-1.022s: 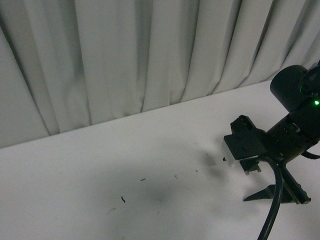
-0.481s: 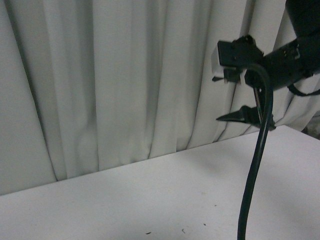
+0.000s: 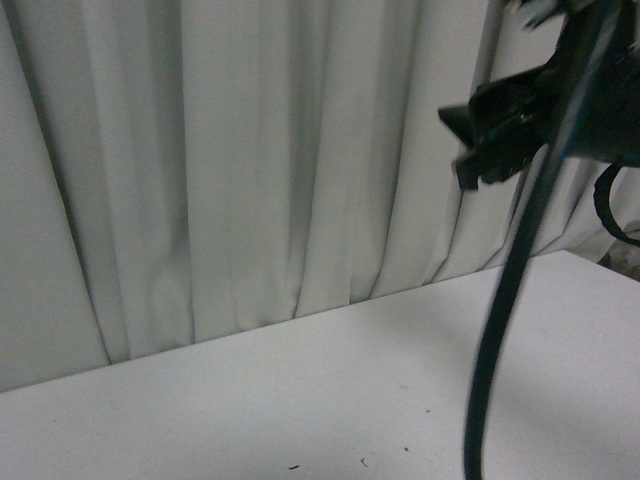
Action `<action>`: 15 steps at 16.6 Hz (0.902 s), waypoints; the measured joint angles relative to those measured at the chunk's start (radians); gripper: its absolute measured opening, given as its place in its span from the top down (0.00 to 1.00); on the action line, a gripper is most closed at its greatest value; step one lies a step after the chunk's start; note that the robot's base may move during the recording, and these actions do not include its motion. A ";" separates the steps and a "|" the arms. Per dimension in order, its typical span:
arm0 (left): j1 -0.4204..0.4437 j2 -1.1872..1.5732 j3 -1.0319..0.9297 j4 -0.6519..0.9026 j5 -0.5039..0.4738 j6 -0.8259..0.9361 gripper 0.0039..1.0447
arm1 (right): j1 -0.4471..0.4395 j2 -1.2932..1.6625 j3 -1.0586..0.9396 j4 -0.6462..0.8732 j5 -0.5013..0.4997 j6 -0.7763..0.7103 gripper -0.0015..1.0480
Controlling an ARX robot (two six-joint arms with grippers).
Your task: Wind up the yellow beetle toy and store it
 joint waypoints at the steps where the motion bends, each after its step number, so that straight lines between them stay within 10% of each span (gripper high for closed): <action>1: 0.000 0.000 0.000 0.000 0.000 0.000 0.06 | 0.018 -0.061 -0.054 0.048 0.012 0.134 0.65; 4: 0.000 0.000 0.000 0.000 0.001 0.000 0.06 | 0.050 -0.148 -0.240 0.061 0.061 0.311 0.99; 15: 0.000 0.000 0.000 0.000 0.000 0.000 0.06 | 0.165 -0.578 -0.500 -0.090 0.162 0.344 0.98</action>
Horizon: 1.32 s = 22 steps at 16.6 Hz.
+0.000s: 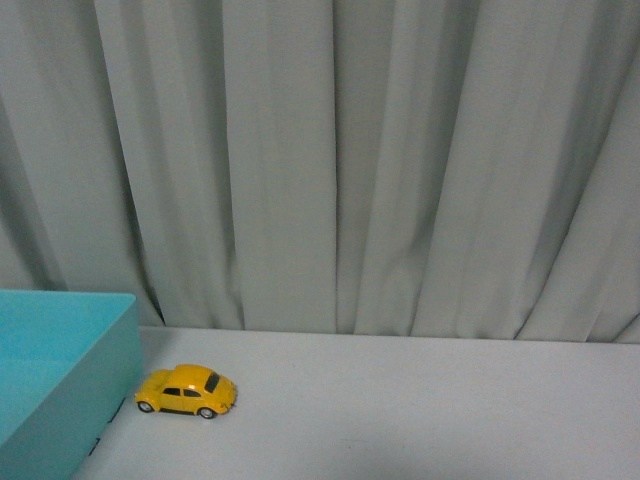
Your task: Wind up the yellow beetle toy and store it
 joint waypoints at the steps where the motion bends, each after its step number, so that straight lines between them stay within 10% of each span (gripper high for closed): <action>1: 0.000 0.000 0.000 0.000 0.000 0.000 0.06 | 0.000 -0.034 -0.007 -0.022 0.000 0.000 0.98; 22: 0.000 0.000 0.000 0.000 -0.001 0.000 0.06 | 0.000 -0.683 -0.052 -0.595 0.003 0.001 0.98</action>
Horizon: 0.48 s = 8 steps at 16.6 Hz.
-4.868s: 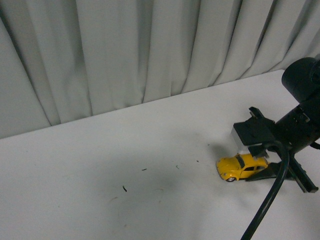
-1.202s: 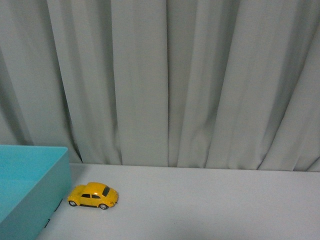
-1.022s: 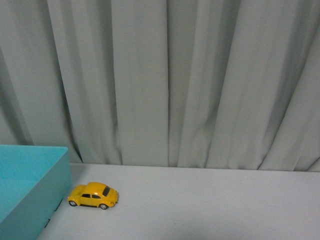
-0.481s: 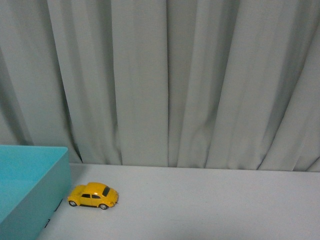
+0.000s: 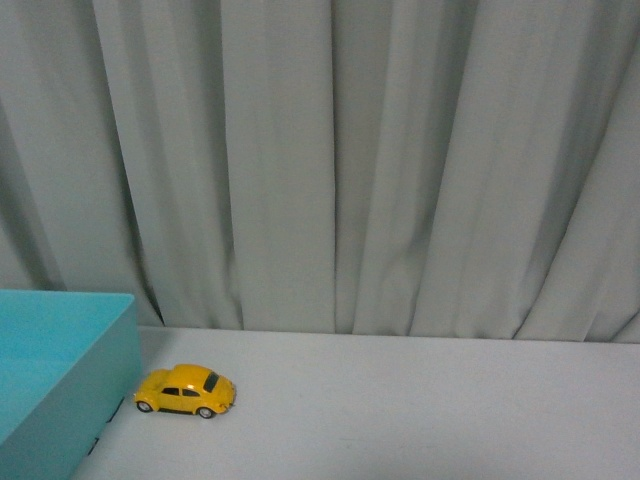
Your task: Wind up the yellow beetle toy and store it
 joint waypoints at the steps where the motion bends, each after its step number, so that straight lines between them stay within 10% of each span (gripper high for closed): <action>1: 0.000 0.000 0.000 0.001 0.000 0.000 0.06 | 0.000 0.001 -0.002 -0.027 0.000 0.000 0.98; 3: 0.000 0.000 0.000 0.000 0.001 0.000 0.06 | 0.000 0.000 -0.002 -0.018 0.000 0.000 0.96; 8: 0.000 0.000 0.000 0.000 0.001 0.000 0.06 | 0.000 0.000 -0.002 -0.017 0.000 0.000 0.38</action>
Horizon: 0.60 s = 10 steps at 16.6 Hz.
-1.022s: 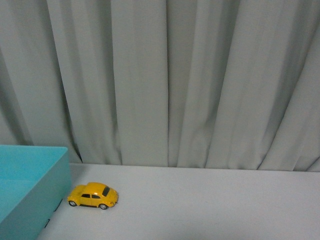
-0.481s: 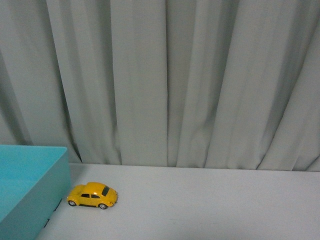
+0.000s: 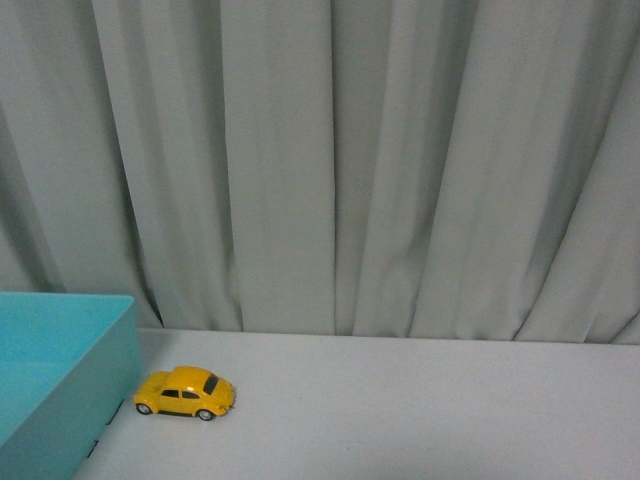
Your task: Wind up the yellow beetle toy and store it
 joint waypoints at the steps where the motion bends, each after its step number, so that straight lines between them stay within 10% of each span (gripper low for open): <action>1: 0.000 0.000 0.000 0.000 0.000 0.000 0.06 | 0.000 0.000 0.000 0.000 0.000 0.000 0.28; 3: 0.000 0.000 0.000 0.000 0.000 0.000 0.06 | 0.000 0.000 0.000 0.000 0.000 0.000 0.06; 8: 0.000 0.000 0.000 0.000 0.000 0.000 0.06 | 0.000 0.000 0.000 0.000 0.000 0.000 0.06; 10: -0.006 0.150 0.106 -0.266 -0.038 -0.142 0.06 | 0.000 0.000 0.000 0.000 0.000 0.000 0.06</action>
